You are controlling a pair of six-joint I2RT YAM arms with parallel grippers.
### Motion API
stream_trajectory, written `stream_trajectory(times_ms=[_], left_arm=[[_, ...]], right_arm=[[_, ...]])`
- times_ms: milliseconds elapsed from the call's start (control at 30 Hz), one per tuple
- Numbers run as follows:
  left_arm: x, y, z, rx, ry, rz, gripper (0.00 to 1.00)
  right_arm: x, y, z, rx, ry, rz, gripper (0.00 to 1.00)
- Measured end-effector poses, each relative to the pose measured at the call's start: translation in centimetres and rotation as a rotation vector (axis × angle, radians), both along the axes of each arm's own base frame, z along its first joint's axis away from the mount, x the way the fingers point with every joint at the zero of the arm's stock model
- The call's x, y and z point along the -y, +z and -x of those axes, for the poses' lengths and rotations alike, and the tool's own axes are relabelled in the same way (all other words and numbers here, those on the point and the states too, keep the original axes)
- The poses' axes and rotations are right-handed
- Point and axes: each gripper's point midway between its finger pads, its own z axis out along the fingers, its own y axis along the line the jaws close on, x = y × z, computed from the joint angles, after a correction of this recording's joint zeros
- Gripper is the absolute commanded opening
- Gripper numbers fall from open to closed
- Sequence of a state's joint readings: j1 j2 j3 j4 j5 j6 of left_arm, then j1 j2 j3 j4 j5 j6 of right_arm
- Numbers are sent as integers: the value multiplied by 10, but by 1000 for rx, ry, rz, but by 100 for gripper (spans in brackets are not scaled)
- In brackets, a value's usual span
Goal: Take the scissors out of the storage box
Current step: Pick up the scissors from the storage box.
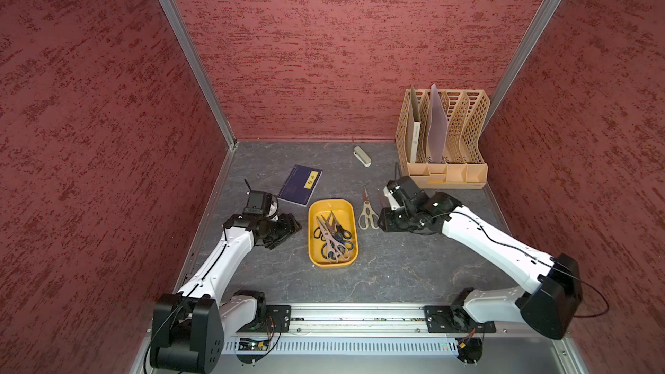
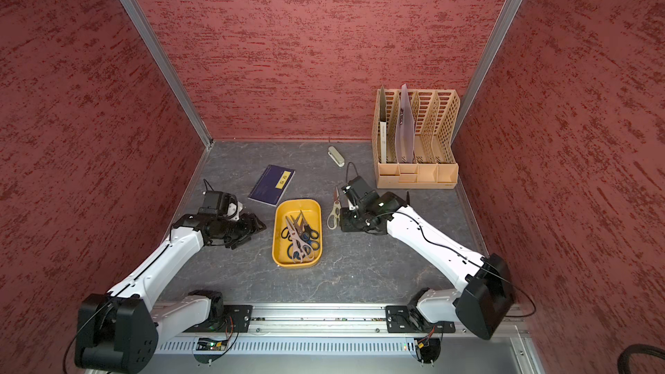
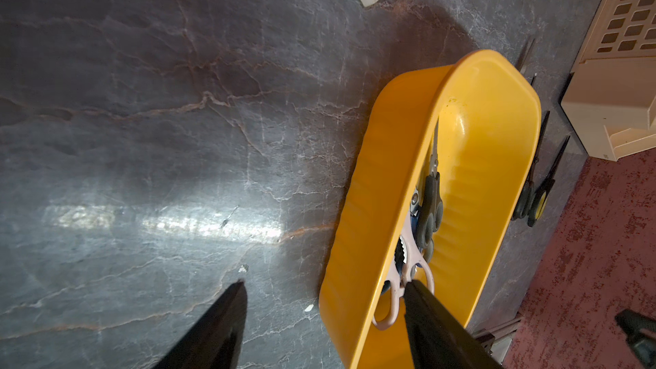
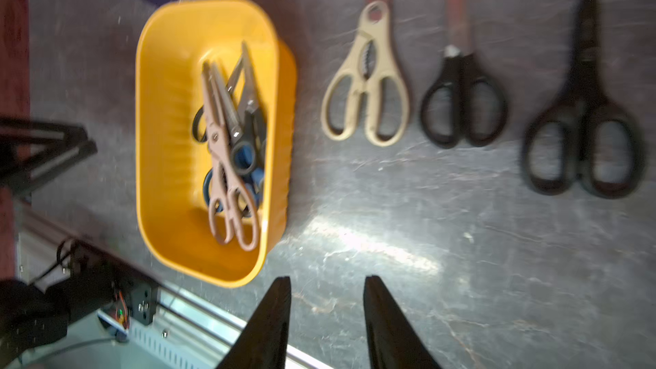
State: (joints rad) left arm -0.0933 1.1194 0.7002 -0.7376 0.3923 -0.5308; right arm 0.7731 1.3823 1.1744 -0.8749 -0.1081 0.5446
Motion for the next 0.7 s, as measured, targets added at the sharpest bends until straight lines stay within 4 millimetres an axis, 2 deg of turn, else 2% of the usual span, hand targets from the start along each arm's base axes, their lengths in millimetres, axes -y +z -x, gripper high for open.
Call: stream_trajectory(times_ms=[167,300,700], left_arm=[[2,-1,2,2,-3,6,73],[1,-2,8,6,-1,10,73],[1,2,12,28,10,15,73]], right_arm=[[-62,-10,27,-19,191,50,40],[-90,-28,42,-33,291,120,40],[-100,-65,28,-29,385,300,43]])
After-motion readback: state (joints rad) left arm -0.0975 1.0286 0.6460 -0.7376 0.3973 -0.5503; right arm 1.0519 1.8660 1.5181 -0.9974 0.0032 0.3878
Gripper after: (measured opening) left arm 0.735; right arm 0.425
